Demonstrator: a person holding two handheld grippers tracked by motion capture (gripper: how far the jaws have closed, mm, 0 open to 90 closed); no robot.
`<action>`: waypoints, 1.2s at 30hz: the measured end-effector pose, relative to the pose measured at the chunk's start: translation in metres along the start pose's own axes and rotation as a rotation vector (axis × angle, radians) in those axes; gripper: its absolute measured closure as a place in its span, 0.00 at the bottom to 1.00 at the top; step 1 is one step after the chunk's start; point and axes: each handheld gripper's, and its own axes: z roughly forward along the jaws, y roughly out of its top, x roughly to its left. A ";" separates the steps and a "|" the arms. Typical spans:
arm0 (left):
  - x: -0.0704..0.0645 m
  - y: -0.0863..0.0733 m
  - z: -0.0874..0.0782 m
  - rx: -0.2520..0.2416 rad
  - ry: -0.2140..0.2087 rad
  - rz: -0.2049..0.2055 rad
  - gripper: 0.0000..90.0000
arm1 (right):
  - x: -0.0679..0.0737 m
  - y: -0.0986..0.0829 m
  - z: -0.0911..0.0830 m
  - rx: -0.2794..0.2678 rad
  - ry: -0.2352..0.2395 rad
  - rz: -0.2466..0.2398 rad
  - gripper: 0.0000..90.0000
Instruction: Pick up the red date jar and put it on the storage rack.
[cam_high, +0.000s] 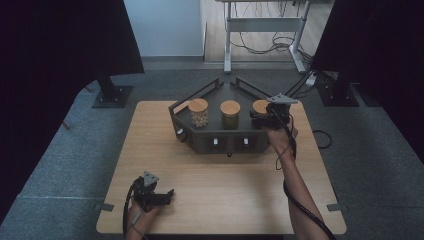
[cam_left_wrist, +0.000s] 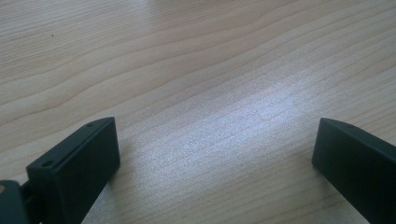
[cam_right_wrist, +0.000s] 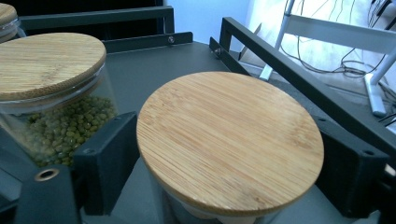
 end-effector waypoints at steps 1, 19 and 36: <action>0.000 0.000 0.000 0.000 0.000 0.000 0.01 | 0.000 0.000 0.000 -0.001 -0.002 -0.003 0.13; 0.000 0.000 0.000 0.000 0.000 0.000 0.01 | 0.001 0.000 -0.016 -0.035 -0.004 -0.008 0.08; 0.000 0.000 0.000 0.000 0.000 0.002 0.01 | 0.001 -0.006 -0.035 -0.052 -0.016 -0.025 0.09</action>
